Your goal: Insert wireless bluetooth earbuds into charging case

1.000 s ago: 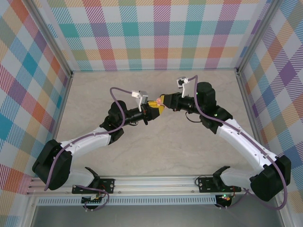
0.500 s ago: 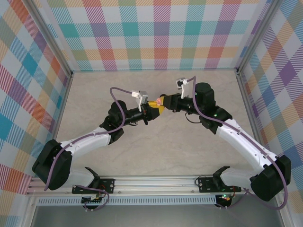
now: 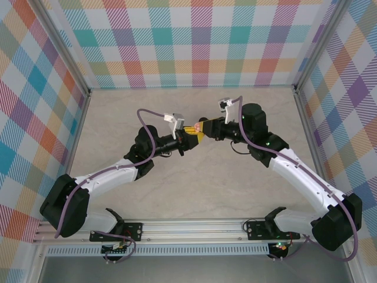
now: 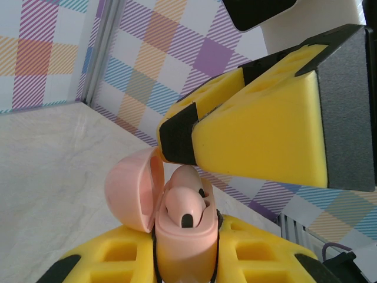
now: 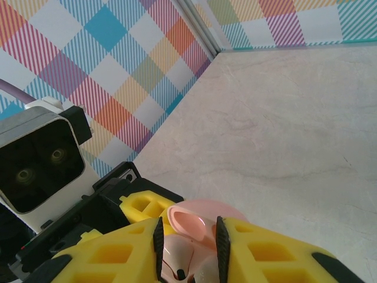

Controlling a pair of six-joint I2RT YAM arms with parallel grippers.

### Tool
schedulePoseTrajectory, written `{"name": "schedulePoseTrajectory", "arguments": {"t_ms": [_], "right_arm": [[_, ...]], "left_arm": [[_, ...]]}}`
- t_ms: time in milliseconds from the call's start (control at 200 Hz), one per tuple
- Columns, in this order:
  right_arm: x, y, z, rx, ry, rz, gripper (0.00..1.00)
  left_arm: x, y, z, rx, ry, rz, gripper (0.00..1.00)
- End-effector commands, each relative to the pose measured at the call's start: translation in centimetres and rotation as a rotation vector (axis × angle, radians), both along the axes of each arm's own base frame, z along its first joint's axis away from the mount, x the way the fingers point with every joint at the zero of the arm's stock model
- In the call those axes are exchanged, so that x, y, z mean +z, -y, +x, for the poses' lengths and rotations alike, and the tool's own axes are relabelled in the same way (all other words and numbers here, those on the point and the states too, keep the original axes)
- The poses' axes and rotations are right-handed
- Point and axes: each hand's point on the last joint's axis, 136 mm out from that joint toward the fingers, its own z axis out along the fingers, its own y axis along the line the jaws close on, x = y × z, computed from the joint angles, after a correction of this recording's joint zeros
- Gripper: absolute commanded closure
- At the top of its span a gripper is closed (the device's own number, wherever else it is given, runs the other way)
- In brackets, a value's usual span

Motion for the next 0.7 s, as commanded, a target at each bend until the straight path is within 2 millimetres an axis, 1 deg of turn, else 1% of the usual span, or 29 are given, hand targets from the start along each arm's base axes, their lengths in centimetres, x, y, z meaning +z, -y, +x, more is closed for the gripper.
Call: {"name": "schedulePoseTrajectory", "arguments": {"t_ms": [0, 200, 300, 390, 520, 615, 695], "right_arm": [[1.4, -0.2, -0.6, 0.025, 0.040, 0.004, 0.65], [2.0, 0.6, -0.8, -0.006, 0.052, -0.008, 0.52], [1.9, 1.7, -0.5, -0.072, 0.056, -0.041, 0.49], [1.6, 3.1, 0.0, -0.154, 0.056, -0.071, 0.49], [0.3, 5.0, 0.8, -0.261, 0.022, -0.137, 0.49], [-1.2, 5.8, 1.5, -0.296, -0.027, -0.174, 0.51], [-2.3, 6.3, 1.9, -0.303, -0.070, -0.183, 0.54]], "left_arm": [[3.4, 0.0, -0.7, -0.020, 0.083, -0.047, 0.94], [2.5, -0.1, -0.8, -0.012, 0.104, 0.001, 0.94], [2.0, -0.3, -0.8, -0.001, 0.114, 0.033, 0.94], [1.8, -0.5, -1.0, 0.003, 0.125, 0.051, 0.95], [1.8, -0.9, -1.3, 0.006, 0.144, 0.079, 0.95], [1.8, -0.9, -1.7, -0.010, 0.151, 0.079, 0.95], [2.3, -0.8, -2.2, -0.031, 0.164, 0.068, 0.95]]}}
